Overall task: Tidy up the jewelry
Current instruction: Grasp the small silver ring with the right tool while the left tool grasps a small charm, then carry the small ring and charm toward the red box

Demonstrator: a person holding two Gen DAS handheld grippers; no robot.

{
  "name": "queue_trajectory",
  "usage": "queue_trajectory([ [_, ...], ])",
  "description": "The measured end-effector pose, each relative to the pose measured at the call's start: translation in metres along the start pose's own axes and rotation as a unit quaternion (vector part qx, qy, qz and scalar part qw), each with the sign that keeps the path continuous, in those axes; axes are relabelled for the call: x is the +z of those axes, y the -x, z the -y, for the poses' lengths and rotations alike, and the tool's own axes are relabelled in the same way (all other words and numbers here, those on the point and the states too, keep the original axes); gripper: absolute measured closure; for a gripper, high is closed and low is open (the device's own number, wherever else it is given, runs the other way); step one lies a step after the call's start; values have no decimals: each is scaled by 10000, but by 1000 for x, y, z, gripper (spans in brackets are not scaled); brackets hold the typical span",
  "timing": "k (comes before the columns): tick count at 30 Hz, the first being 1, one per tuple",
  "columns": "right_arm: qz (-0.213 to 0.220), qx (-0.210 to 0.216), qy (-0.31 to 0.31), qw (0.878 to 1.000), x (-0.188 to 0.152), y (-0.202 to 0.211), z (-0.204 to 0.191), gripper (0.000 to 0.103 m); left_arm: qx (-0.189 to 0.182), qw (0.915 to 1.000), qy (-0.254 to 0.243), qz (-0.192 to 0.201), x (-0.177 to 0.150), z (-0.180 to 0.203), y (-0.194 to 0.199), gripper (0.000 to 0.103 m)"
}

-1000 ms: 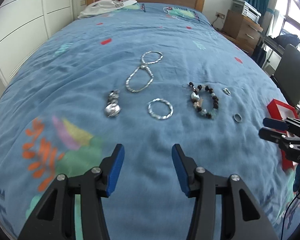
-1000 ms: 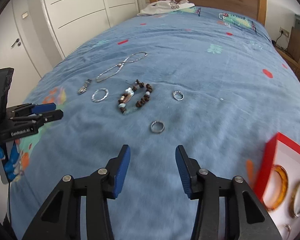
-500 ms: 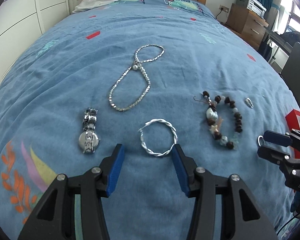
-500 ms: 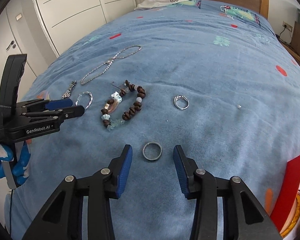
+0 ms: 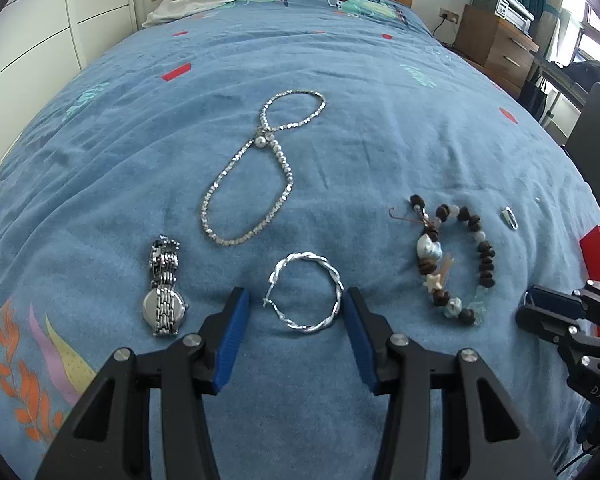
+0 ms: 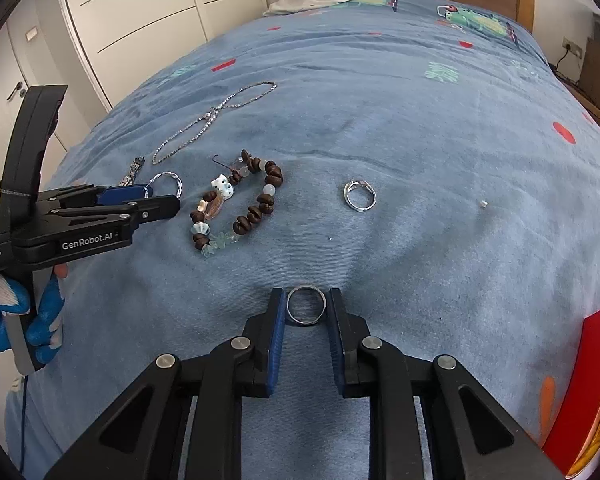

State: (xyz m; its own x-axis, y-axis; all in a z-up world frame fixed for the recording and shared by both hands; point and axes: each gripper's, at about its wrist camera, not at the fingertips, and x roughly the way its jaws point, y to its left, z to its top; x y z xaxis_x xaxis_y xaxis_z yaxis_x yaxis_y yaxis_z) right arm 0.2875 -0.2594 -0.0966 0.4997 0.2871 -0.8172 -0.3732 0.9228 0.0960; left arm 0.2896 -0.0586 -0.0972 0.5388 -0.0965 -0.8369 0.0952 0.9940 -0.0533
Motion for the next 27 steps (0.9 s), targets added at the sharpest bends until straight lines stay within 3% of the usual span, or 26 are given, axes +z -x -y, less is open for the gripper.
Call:
queue_trajectory([
  [2, 7, -1, -4, 10000, 0, 1, 1, 83, 5, 10000, -9, 15, 1, 0, 1, 70],
  [4, 24, 7, -16, 10000, 0, 2, 1, 83, -8, 10000, 16, 38, 1, -1, 3, 70],
  [6, 41, 16, -33, 10000, -1, 4, 2, 83, -15, 10000, -2, 33, 1, 0, 5, 91],
  [22, 95, -34, -51, 9999, -10, 20, -6, 83, -505, 9987, 40, 33, -11, 3, 23, 100],
  [27, 102, -9, -72, 9999, -13, 19, -4, 83, -465, 9989, -31, 3, -13, 6, 19, 100],
])
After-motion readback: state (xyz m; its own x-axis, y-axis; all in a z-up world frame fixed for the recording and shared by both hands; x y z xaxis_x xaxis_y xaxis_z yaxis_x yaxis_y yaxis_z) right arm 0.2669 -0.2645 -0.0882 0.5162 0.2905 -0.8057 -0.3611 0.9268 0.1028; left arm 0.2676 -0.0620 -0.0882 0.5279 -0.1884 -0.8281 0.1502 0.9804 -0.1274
